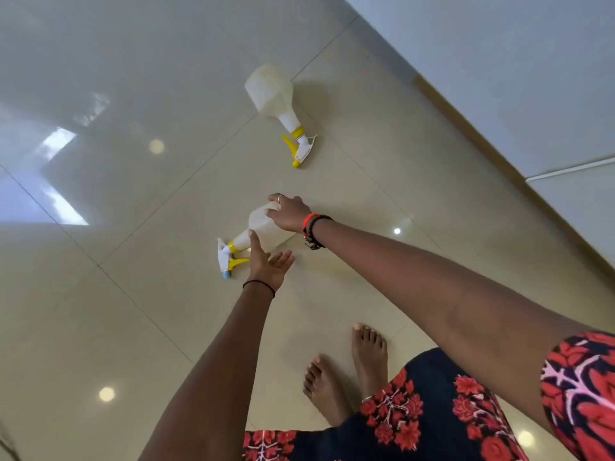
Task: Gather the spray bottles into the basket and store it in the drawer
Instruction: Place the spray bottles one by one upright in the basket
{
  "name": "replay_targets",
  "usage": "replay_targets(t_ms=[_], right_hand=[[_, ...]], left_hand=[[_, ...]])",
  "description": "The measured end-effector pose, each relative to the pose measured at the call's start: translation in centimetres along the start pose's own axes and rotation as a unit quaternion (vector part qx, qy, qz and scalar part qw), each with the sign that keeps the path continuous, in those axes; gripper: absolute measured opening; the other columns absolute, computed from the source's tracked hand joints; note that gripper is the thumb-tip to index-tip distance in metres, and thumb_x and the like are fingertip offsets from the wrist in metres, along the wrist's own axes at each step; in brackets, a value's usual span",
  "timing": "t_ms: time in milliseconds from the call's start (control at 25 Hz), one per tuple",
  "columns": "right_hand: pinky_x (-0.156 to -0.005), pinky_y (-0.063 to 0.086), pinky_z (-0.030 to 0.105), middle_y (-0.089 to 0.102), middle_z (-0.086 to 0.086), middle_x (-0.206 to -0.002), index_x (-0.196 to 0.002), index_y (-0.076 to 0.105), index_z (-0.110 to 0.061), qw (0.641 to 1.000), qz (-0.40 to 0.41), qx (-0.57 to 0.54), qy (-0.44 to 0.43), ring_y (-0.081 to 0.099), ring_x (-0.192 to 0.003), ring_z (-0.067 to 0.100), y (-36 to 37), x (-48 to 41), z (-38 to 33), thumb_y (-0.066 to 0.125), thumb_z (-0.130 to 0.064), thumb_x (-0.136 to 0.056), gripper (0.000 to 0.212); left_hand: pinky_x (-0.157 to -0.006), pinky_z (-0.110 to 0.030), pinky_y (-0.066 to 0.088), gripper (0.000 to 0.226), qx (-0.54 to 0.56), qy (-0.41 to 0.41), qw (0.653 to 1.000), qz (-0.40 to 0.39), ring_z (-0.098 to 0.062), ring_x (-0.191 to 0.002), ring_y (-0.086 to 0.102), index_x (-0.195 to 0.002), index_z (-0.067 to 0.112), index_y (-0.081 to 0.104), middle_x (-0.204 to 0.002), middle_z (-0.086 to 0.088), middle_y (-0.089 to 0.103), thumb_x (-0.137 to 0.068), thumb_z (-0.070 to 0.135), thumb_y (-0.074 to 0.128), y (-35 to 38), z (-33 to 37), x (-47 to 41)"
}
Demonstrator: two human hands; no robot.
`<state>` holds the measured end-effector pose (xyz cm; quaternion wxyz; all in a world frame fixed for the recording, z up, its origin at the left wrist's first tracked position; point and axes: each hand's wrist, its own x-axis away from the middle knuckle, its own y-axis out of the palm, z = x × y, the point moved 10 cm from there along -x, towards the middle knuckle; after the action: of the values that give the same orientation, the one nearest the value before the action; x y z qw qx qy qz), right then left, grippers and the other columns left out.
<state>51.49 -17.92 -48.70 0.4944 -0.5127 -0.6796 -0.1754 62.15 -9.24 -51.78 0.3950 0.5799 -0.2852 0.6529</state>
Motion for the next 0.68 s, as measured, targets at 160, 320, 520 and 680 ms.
replay_targets(t_ms=[160,320,520,680], right_hand=[[-0.115,0.029,0.040,0.033,0.015,-0.148,-0.147,0.032,-0.029,1.000,-0.007,-0.001,-0.015,0.034,-0.138,0.030,0.9,-2.2,0.3,0.043,-0.041,-0.095,0.054],[-0.112,0.032,0.031,0.040,0.012,-0.148,-0.144,0.036,-0.023,0.999,-0.008,-0.028,-0.031,0.038,-0.138,0.025,0.2,-1.1,0.7,0.046,-0.037,-0.095,0.052],[-0.104,0.039,0.034,0.035,0.007,-0.152,-0.144,0.035,-0.021,0.995,-0.008,-0.094,-0.017,0.049,-0.124,0.022,-1.9,5.0,1.1,0.044,-0.032,-0.096,0.050],[-0.108,0.039,0.037,0.037,0.006,-0.151,-0.145,0.034,-0.019,0.983,0.009,-0.181,-0.018,0.044,-0.133,0.026,-5.1,12.3,-0.2,0.037,-0.018,-0.099,0.047]], left_hand=[[-0.108,-0.051,0.043,0.082,-0.021,0.030,0.997,-0.065,-0.033,-0.130,0.051,-0.144,0.009,0.032,-0.140,-0.015,0.045,-0.085,0.063,0.054,1.4,1.1,-2.1],[-0.105,-0.047,0.047,0.045,-0.027,0.049,0.995,-0.080,-0.032,-0.123,0.057,-0.116,0.017,0.056,-0.128,-0.012,0.057,-0.085,0.049,0.064,2.3,1.8,-1.0],[-0.098,-0.039,0.053,0.034,-0.097,0.118,0.986,-0.066,-0.017,-0.105,0.067,-0.115,0.017,0.062,-0.127,-0.010,0.064,-0.088,0.037,0.066,3.0,2.6,5.6],[-0.107,-0.041,0.047,0.056,-0.165,0.154,0.970,-0.089,-0.020,-0.108,0.066,-0.135,0.007,0.048,-0.133,-0.013,0.061,-0.087,0.027,0.069,5.3,2.9,13.4]])
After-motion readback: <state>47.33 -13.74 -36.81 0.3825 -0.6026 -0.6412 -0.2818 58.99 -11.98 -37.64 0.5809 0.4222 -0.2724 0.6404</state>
